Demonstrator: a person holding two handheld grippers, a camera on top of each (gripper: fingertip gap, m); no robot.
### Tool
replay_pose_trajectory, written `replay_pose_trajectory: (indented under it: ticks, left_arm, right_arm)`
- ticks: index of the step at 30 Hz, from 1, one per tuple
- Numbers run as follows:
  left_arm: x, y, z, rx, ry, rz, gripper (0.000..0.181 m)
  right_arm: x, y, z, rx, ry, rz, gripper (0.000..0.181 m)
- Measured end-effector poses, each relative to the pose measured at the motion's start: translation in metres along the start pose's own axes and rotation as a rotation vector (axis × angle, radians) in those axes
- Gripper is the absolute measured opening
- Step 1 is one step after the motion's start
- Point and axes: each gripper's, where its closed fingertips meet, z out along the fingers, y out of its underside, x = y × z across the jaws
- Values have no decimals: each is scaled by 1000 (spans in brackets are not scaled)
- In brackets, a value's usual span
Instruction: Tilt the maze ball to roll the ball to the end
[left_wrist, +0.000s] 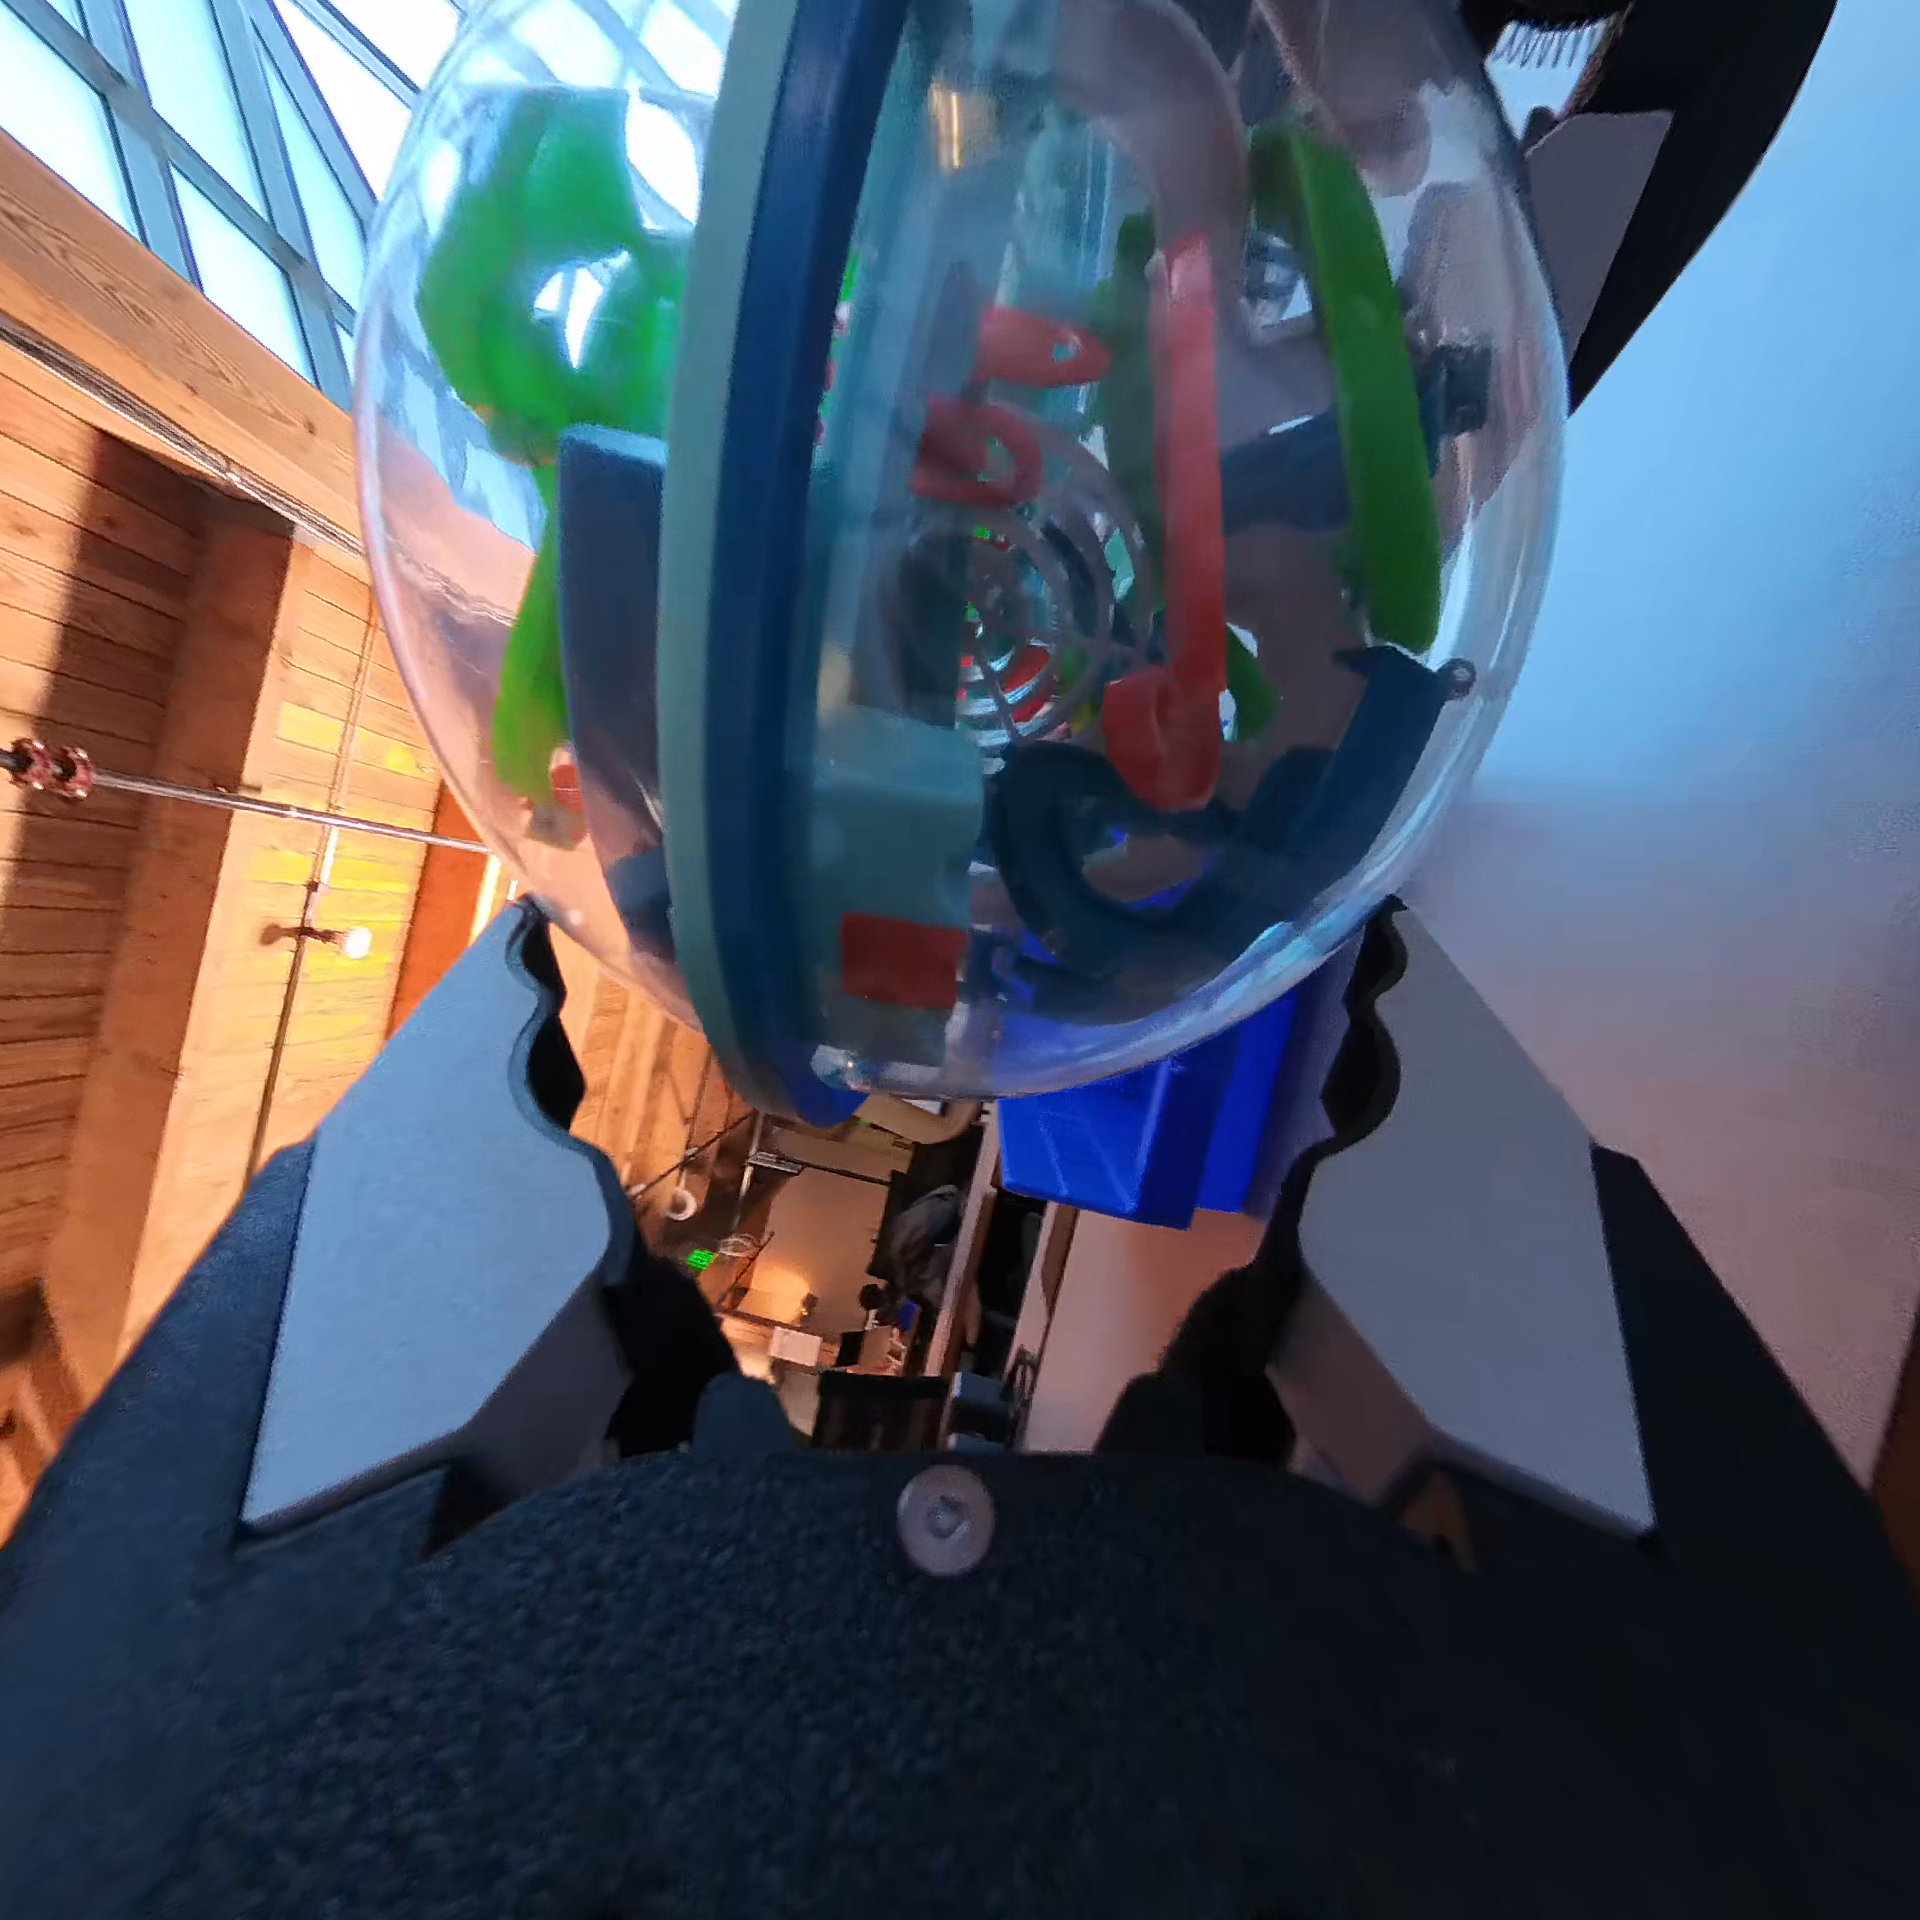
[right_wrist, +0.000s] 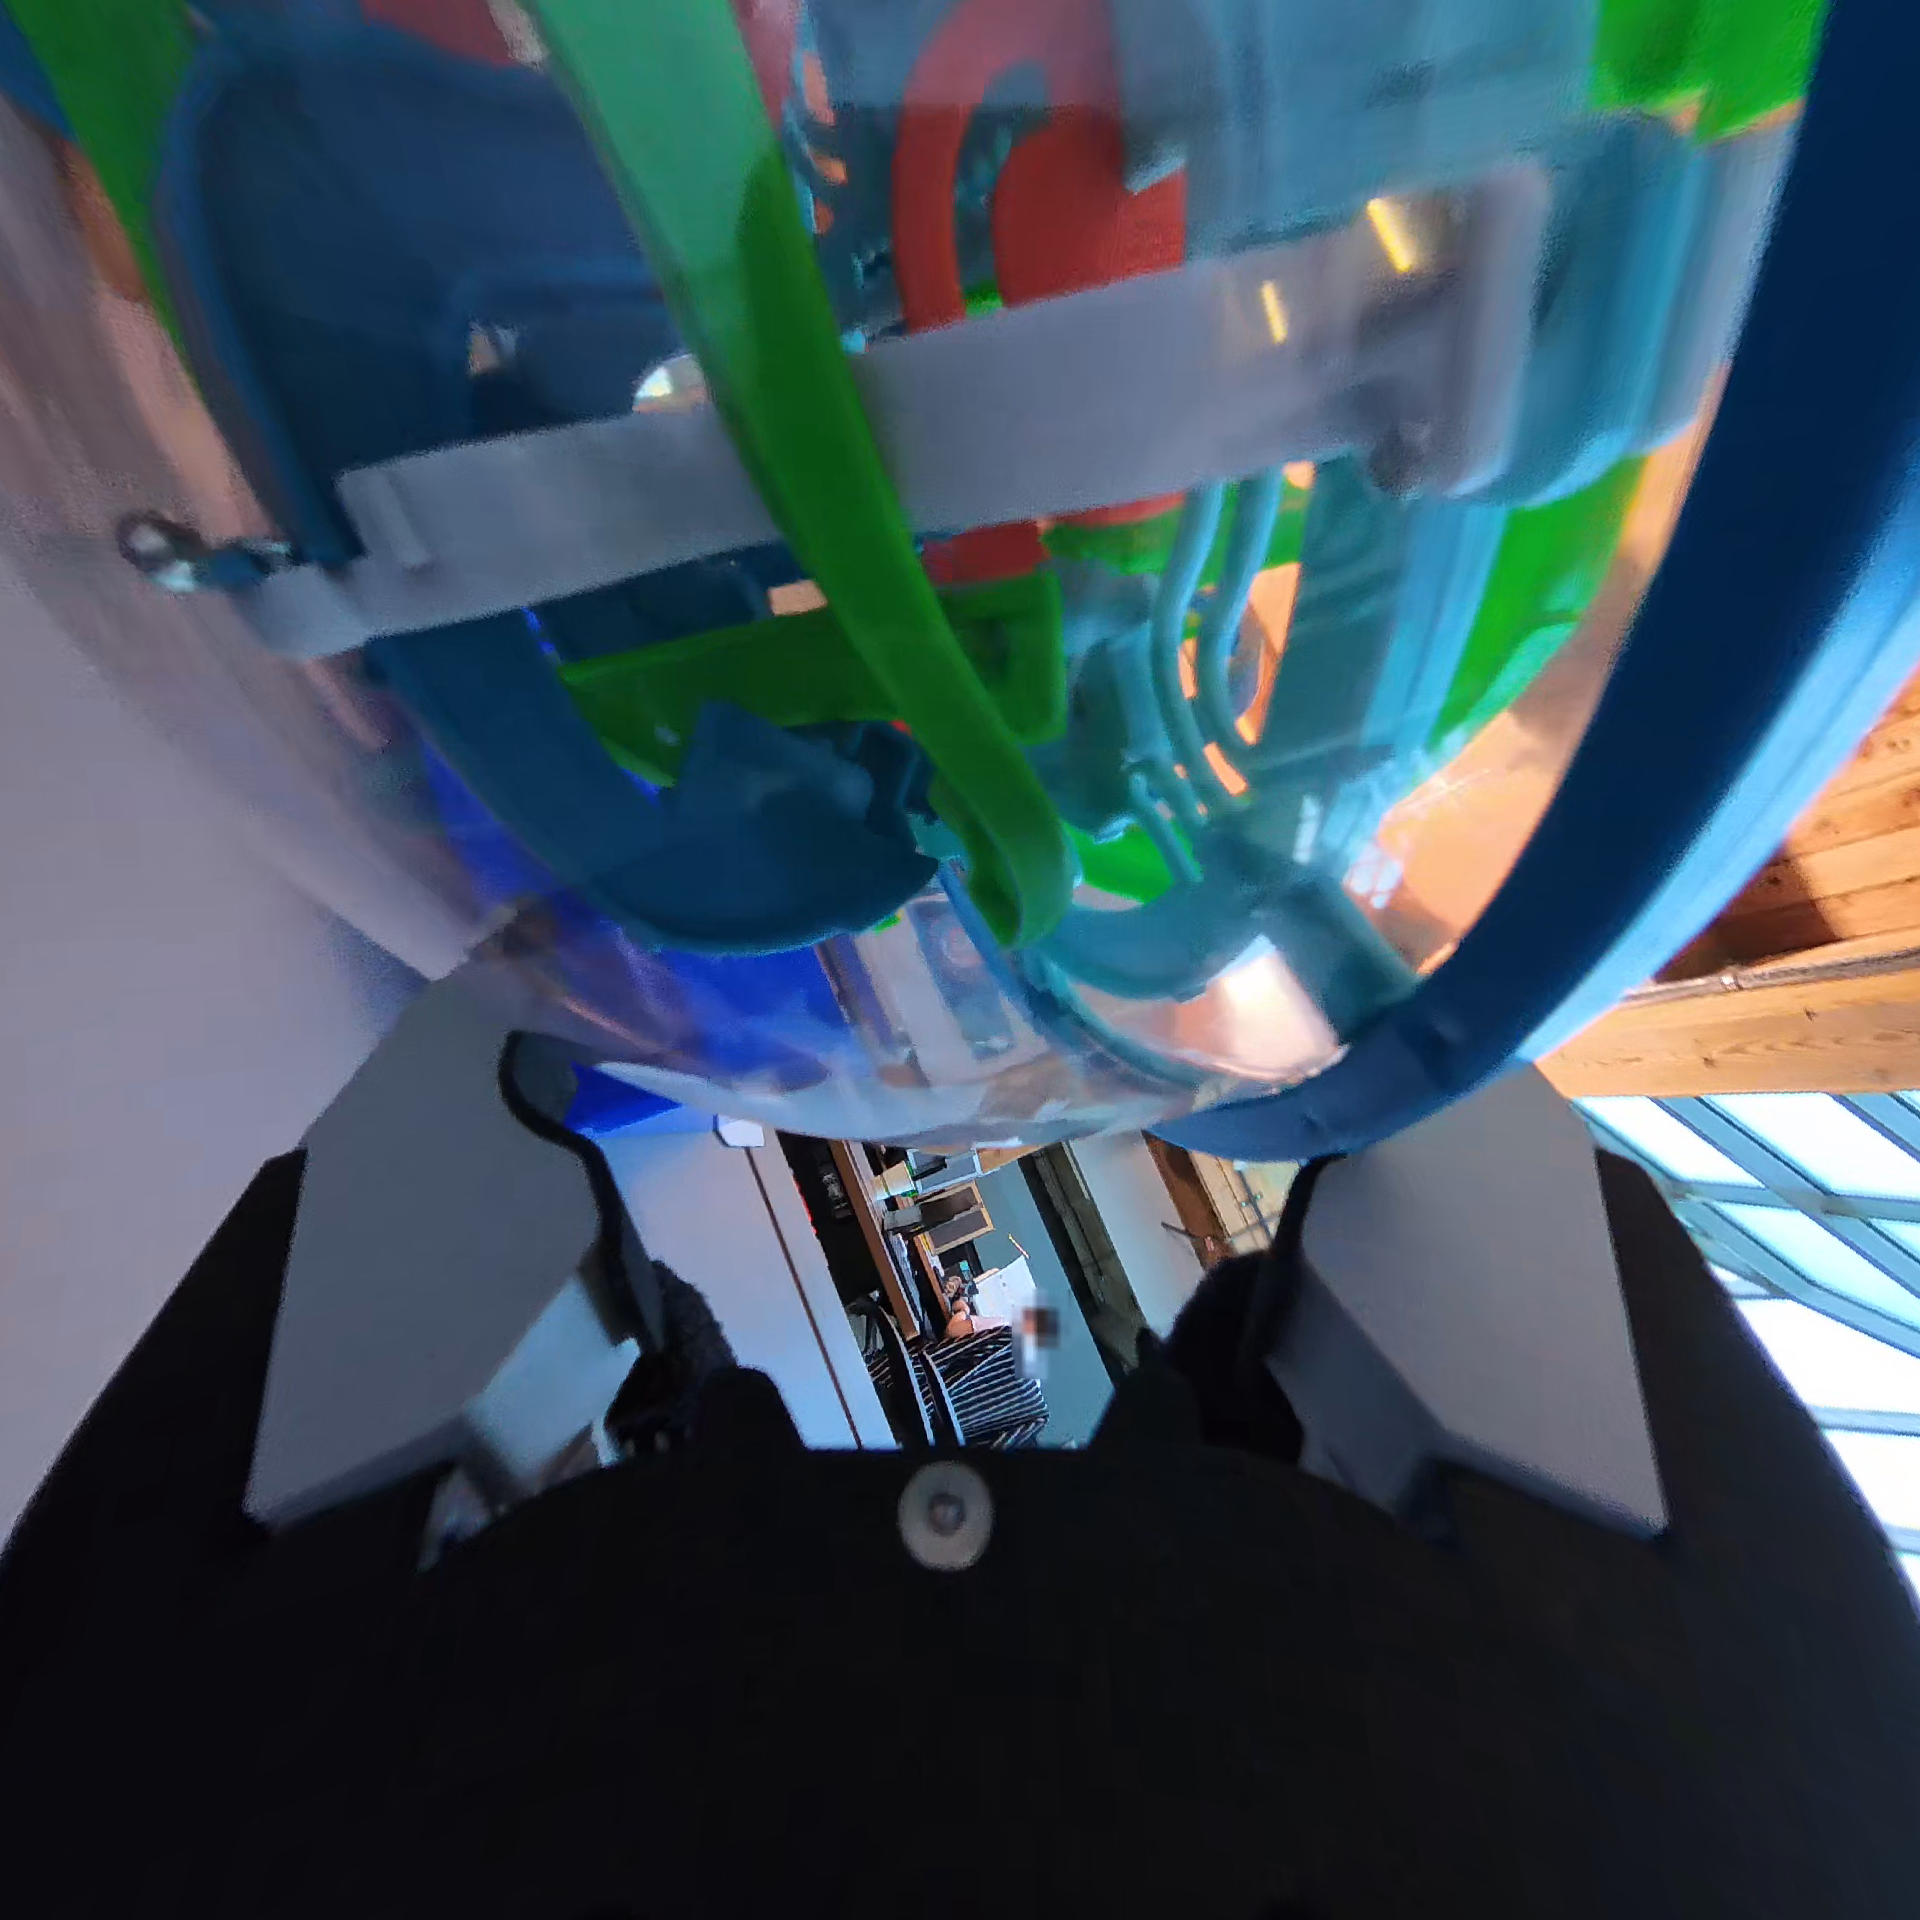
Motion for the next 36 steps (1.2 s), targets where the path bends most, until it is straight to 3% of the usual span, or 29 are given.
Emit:
replay_pose_trajectory:
  ticks: [6,15,19,21,24,31,36]
  left_arm:
    - [-41,-24,10,10,9,134,144]
    - [-198,-91,-4,119,-217,295,144]
    - [-234,-111,-17,181,-302,326,144]
    - [-238,-111,-18,191,-289,300,144]
    - [-226,-97,-13,200,-173,148,144]
    - [-144,-53,-10,209,184,-261,143]
    - [-111,-40,-12,202,262,-366,143]
  right_arm:
    - [42,-2,-2,-3,120,53,144]
    - [214,-78,0,94,369,-140,146]
    - [256,-107,-8,145,433,-233,146]
    - [259,-113,-11,169,416,-253,147]
    - [241,-118,-10,194,269,-207,153]
    - [160,-123,-23,220,-73,-55,156]
    - [131,-122,-30,204,-165,-18,155]
